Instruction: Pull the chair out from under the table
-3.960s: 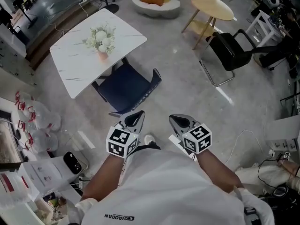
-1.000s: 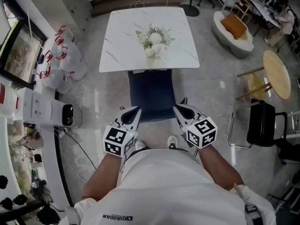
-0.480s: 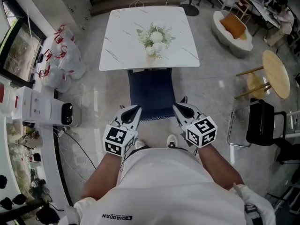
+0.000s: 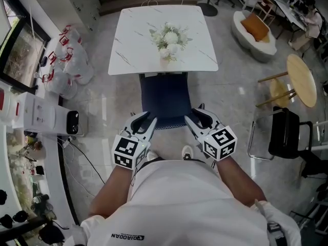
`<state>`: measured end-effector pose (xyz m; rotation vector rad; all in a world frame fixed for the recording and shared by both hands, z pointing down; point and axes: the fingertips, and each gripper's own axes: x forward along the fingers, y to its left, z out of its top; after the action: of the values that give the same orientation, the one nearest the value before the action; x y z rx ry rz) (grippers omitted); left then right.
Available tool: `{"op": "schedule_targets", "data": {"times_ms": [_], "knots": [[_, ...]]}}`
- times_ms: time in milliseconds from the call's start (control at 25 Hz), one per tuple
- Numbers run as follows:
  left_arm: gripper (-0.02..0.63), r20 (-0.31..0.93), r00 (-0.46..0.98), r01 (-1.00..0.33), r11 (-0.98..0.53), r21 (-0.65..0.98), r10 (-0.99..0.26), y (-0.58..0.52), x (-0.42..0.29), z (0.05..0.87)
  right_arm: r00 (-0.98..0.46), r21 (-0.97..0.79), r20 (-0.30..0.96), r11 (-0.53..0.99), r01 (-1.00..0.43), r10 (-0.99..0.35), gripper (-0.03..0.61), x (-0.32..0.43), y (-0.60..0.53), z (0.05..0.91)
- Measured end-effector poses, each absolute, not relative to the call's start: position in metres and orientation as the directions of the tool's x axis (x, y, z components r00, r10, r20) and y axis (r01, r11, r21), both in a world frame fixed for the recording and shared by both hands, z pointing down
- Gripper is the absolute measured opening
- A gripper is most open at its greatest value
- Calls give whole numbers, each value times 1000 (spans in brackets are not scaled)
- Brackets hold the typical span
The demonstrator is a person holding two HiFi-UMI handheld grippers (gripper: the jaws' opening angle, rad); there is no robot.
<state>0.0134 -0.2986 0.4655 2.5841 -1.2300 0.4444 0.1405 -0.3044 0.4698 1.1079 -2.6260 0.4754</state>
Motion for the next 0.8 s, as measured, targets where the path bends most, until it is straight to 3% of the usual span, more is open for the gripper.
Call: {"op": "schedule_targets", "data": {"times_ms": [120, 520, 640, 800], "knots": [[143, 389, 595, -783, -617, 82, -703, -298, 13, 469, -679, -193, 357, 660, -726, -642, 153, 141, -304, 471], [140, 405, 616, -755, -653, 57, -676, -302, 18, 475, -665, -157, 412, 671, -725, -623, 147, 146, -308, 486], [137, 447, 629, -721, -692, 30, -636, -300, 21, 485, -656, -83, 476, 712, -697, -586, 146, 148, -305, 501], [135, 591, 610, -626, -778, -49, -528, -286, 22, 526, -604, 63, 620, 799, -598, -501, 140, 150, -293, 536]]}}
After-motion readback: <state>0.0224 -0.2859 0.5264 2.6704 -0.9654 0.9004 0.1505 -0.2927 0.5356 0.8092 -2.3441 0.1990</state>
